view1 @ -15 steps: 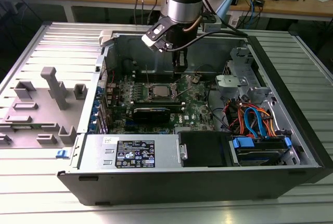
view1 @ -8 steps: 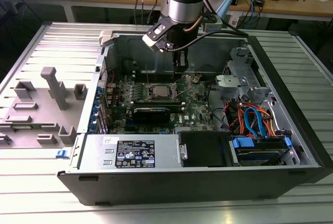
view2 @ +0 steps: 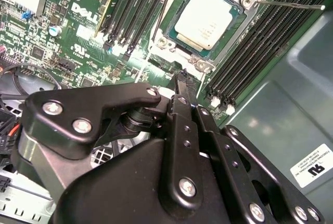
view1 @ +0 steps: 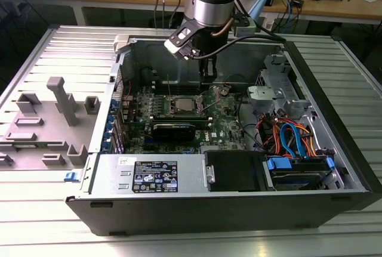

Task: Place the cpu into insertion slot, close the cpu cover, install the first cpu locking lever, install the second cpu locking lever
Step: 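Close the cpu cover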

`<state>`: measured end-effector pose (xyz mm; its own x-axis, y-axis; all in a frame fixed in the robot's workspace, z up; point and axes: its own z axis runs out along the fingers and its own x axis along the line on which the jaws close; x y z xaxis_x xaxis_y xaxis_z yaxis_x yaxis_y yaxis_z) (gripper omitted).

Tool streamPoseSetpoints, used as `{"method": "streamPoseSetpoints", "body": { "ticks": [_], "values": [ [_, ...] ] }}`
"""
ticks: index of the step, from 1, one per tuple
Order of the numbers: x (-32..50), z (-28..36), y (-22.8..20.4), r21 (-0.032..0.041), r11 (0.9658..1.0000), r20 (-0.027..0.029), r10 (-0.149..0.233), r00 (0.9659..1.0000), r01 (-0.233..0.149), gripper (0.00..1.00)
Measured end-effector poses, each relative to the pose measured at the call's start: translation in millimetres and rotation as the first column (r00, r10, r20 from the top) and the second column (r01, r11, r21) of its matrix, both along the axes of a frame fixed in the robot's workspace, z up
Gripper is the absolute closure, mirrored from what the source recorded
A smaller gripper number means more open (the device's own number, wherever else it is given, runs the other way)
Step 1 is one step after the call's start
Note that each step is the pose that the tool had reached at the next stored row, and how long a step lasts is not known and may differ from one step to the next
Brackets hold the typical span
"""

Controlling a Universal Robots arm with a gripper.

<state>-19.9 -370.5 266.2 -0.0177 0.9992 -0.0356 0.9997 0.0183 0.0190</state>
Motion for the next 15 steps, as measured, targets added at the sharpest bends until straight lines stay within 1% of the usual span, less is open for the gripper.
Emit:
{"method": "streamPoseSetpoints", "body": {
  "ticks": [15],
  "values": [
    [2.2,0.0,0.0,-0.0001,1.0,0.0,0.0,1.0,0.0,0.89]
  ]
}}
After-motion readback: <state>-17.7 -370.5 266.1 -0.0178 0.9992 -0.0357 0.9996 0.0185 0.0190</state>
